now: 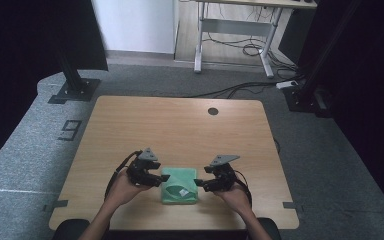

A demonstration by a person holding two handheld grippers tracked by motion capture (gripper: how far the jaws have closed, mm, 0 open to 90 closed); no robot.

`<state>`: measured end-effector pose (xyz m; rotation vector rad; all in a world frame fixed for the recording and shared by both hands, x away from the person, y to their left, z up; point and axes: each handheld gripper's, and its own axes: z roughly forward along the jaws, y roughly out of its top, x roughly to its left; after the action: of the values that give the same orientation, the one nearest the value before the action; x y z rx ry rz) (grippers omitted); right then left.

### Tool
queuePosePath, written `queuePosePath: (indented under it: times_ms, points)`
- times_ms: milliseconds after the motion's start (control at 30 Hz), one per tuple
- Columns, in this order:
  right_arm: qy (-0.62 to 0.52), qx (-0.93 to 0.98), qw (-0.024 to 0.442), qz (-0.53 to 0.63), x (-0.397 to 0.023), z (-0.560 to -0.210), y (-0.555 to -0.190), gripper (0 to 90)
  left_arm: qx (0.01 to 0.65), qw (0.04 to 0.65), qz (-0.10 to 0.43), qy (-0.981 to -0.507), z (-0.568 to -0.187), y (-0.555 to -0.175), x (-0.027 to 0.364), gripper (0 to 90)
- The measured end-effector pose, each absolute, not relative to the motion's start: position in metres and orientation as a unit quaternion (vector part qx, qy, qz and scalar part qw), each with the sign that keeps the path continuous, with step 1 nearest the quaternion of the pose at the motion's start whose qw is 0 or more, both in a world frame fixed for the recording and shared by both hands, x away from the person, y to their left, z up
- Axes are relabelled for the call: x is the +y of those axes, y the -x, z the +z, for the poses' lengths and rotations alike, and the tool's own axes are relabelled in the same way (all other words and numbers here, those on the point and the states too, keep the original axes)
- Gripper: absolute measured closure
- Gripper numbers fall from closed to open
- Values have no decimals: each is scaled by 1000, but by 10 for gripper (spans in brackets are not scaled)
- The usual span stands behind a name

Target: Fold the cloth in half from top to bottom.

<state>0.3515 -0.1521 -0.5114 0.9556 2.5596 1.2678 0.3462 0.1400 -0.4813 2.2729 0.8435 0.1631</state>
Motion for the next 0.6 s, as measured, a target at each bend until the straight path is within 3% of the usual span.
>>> queuePosePath:
  times_ms: [233,600]
  points:
    - [-308,864,57,394,-135,-530,-341,248,341,329,54,-879,-503,-328,146,327]
    - [-296,879,88,363,-134,-540,-325,240,353,302,73,-883,-529,-317,145,310]
